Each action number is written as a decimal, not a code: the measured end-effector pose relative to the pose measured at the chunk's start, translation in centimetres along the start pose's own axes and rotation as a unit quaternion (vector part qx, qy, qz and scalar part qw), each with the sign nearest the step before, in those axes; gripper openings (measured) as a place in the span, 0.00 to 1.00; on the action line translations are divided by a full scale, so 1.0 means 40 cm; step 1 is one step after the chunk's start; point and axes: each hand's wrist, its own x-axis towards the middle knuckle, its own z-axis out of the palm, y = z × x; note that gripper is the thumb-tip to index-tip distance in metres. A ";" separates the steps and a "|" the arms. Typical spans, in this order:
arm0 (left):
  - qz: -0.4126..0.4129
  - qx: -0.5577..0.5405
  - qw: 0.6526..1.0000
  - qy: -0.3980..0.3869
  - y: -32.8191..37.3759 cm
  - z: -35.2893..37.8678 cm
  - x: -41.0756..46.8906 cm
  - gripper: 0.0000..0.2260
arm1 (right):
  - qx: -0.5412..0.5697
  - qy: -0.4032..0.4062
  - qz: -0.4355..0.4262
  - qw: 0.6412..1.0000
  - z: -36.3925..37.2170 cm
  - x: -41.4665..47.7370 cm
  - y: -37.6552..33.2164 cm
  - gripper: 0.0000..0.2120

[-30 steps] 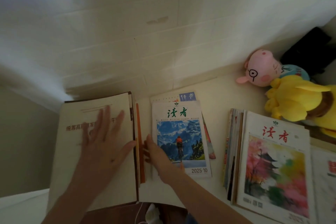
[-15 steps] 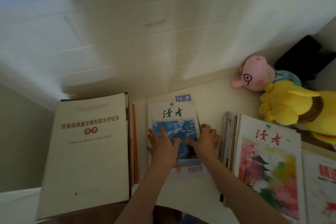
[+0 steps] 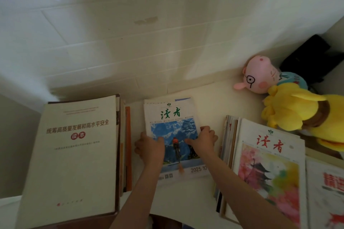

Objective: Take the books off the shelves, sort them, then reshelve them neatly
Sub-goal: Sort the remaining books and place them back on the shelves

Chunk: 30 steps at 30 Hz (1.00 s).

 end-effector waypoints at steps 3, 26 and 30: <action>0.031 -0.054 0.998 -0.002 0.019 0.002 -0.004 0.22 | 0.037 -0.007 -0.006 0.999 -0.006 -0.001 -0.002 0.29; 0.334 0.019 0.920 -0.205 0.109 0.165 -0.339 0.17 | 0.121 0.196 0.071 0.970 -0.379 -0.236 0.407 0.28; 0.243 0.088 0.905 -0.337 0.083 0.211 -0.336 0.35 | 0.067 0.152 0.110 0.980 -0.349 -0.228 0.472 0.38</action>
